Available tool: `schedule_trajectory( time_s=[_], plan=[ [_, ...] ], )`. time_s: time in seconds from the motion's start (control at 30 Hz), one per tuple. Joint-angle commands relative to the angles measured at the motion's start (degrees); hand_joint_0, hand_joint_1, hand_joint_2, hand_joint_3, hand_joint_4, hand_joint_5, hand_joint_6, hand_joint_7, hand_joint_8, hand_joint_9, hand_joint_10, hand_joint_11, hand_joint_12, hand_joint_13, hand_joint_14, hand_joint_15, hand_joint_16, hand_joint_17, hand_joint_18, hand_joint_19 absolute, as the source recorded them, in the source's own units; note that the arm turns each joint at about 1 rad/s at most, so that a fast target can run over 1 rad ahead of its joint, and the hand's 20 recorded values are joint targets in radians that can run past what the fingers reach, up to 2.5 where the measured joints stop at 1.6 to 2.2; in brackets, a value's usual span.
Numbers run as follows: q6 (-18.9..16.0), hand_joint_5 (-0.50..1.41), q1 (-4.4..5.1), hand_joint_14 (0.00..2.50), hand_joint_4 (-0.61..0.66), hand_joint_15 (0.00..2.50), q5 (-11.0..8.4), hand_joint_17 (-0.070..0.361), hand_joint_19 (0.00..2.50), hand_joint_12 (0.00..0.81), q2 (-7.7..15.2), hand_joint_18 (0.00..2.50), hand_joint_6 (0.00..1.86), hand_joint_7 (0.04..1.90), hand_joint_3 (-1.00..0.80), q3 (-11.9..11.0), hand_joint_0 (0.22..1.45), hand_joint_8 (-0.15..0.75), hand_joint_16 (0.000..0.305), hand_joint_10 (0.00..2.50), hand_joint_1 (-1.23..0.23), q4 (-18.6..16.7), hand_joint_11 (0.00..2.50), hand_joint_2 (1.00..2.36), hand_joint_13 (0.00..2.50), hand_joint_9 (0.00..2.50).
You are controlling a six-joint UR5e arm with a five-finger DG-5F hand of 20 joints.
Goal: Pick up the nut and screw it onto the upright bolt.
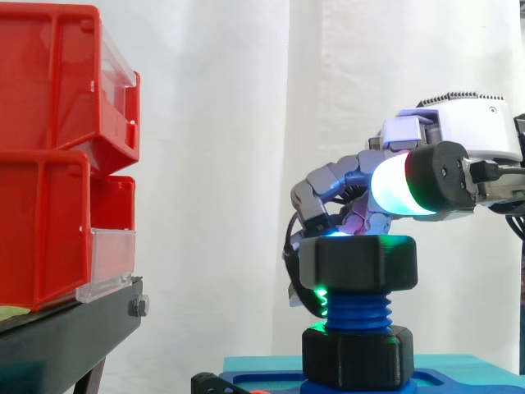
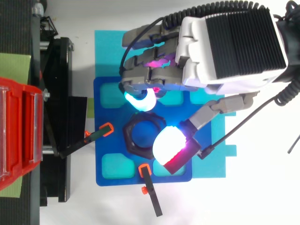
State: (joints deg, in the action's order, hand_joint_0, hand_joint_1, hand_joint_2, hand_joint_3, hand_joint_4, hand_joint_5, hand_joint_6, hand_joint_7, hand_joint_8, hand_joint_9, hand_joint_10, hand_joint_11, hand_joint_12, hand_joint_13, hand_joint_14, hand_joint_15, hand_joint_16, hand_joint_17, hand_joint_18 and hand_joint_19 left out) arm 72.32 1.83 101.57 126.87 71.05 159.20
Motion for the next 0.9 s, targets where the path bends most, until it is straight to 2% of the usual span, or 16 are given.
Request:
schedule_trajectory(
  time_s=[0.0, 0.1, 0.17, 0.23, 0.47, 0.6, 0.73, 0.8, 0.87],
  plan=[
    [-0.08, 0.06, -0.60, 0.00, 0.15, 0.00, 0.83, 0.034, 0.00, 0.195, -0.05, 0.52, 0.50, 1.42, -0.50, -0.04, 0.55, 0.288, 0.015, 0.00, -0.28, 0.06, 0.06, 1.00, 0.88, 1.36],
    [-0.08, 0.03, -1.04, 0.00, 0.18, 0.00, 1.70, 0.035, 0.00, 0.197, -0.05, 0.52, 0.50, 1.31, -0.50, -0.83, 0.55, 0.291, 0.015, 0.00, -0.27, 0.06, 0.08, 1.00, 0.88, 1.35],
    [-0.08, 0.01, -1.83, 0.00, 0.22, 0.00, 3.37, 0.037, 0.00, 0.202, -0.05, 0.50, 0.50, 1.22, -0.50, -3.64, 0.55, 0.284, 0.016, 0.00, -0.26, 0.14, 0.08, 1.00, 0.88, 1.32],
    [0.01, -0.02, -2.19, 0.00, 0.25, 0.00, 4.43, 0.039, 0.00, 0.206, -0.05, 0.50, 0.50, 1.10, -0.50, -4.61, 0.54, 0.278, 0.017, 0.00, -0.25, 0.76, 0.07, 1.00, 0.85, 1.26],
    [0.27, -0.06, -2.27, 0.00, 0.26, 0.00, 4.69, 0.044, 0.00, 0.220, 0.04, 0.49, 0.50, 0.92, -0.50, -5.40, 0.53, 0.276, 0.020, 0.00, -0.23, 1.46, 0.03, 1.00, 0.82, 1.16],
    [0.80, -0.09, -1.48, 0.00, 0.23, 0.00, 3.46, 0.051, 0.00, 0.231, 0.66, 0.49, 0.50, 0.80, -0.50, -4.96, 0.52, 0.276, 0.023, 0.00, -0.22, 0.94, 0.01, 1.00, 0.79, 1.12],
    [0.63, -0.10, -0.87, 0.00, 0.22, 0.00, 2.50, 0.055, 0.00, 0.238, 0.92, 0.47, 0.50, 0.77, -0.50, -4.34, 0.52, 0.268, 0.024, 0.00, -0.21, 0.67, 0.00, 1.00, 0.75, 1.09],
    [0.63, -0.10, -0.16, 0.00, 0.22, 0.00, 1.00, 0.056, 0.00, 0.240, 0.92, 0.46, 0.50, 0.75, -0.50, -3.81, 0.52, 0.264, 0.025, 0.00, -0.21, 0.23, 0.00, 1.00, 0.74, 1.06],
    [0.63, -0.10, 0.19, 0.00, 0.22, 0.00, 0.39, 0.056, 0.00, 0.242, 0.92, 0.45, 0.50, 0.75, -0.50, -3.81, 0.52, 0.265, 0.025, 0.00, -0.21, 0.23, 0.00, 1.00, 0.73, 1.05]
  ],
)
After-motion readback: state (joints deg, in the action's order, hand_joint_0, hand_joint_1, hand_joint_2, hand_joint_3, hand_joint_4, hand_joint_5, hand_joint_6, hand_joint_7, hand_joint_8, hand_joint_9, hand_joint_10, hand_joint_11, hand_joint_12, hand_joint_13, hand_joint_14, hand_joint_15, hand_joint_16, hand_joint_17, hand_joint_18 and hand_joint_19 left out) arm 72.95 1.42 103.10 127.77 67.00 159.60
